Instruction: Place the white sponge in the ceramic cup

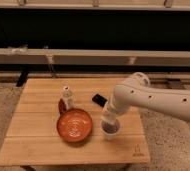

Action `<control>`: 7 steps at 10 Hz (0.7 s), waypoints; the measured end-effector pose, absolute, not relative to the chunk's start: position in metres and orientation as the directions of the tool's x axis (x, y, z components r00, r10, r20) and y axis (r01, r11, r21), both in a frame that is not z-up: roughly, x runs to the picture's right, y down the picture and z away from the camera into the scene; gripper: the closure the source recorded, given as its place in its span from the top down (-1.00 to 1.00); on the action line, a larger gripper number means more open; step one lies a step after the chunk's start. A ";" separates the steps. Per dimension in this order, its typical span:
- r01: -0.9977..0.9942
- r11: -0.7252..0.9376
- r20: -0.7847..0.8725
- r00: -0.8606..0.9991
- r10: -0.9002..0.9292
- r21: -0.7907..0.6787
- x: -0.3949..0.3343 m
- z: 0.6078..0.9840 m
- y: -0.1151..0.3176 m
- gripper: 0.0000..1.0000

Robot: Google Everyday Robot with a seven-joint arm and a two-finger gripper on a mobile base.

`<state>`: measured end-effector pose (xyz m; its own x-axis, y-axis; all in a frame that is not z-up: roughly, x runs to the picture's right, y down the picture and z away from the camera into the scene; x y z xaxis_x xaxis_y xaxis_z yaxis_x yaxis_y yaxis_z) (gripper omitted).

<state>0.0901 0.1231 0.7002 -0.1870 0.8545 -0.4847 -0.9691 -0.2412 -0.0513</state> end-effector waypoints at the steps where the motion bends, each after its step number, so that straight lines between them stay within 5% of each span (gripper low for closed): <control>1: -0.970 -0.239 -0.494 -0.186 0.849 -0.046 0.090 0.700 0.127 -0.92; 7: -0.973 -0.232 -0.534 -0.194 0.823 -0.003 0.088 0.705 0.139 0.30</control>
<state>0.0876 0.1389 0.7046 -0.1943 0.8229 -0.5339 -0.9728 -0.2315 -0.0027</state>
